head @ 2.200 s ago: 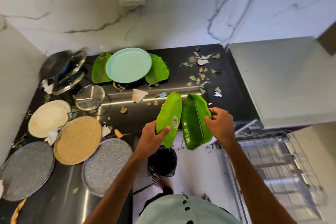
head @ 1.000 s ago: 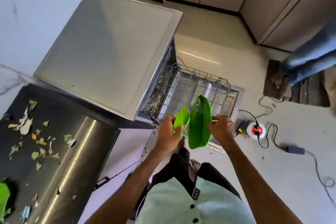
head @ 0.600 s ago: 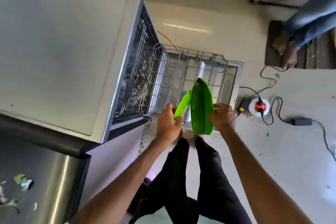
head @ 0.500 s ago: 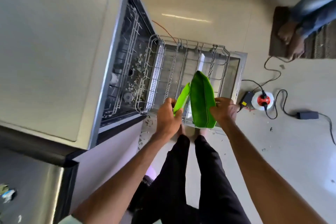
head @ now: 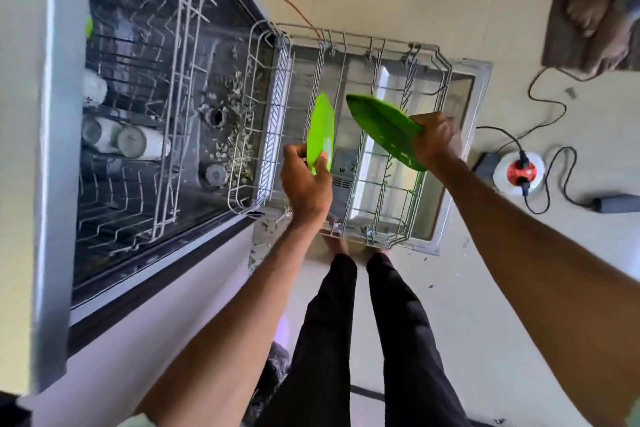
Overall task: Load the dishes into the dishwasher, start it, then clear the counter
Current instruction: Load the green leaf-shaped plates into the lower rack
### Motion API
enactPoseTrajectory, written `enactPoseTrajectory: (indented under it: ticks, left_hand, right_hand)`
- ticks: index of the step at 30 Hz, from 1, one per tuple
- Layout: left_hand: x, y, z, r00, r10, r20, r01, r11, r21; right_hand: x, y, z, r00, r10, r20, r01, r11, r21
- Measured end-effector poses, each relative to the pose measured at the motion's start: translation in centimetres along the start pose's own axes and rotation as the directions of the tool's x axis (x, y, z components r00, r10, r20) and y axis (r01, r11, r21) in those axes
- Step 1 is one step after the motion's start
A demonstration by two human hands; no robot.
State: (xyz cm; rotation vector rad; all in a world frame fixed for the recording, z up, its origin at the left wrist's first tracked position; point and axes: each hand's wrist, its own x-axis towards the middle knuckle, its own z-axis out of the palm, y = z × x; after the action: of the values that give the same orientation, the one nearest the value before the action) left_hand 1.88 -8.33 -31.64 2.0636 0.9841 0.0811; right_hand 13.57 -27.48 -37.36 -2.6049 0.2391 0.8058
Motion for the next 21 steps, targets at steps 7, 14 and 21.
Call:
enactPoseTrajectory:
  ticks: [7,14,21]
  left_hand:
    - [2.3,-0.5,0.7,0.992,-0.012,-0.124,0.007,0.999,-0.034]
    - [3.3,-1.4,0.5,0.996,-0.035,-0.084,0.029,0.997,-0.078]
    - [4.0,-1.9,0.8,0.994,-0.052,-0.093,0.044,0.995,-0.089]
  right_hand:
    - [3.7,1.2,3.5,0.949,-0.304,0.086,0.313,0.941,-0.125]
    - [2.3,-2.5,2.3,0.933,-0.214,0.289,0.296,0.913,-0.28]
    - [1.6,-0.8,3.9,0.961,-0.219,0.168,0.243,0.959,-0.144]
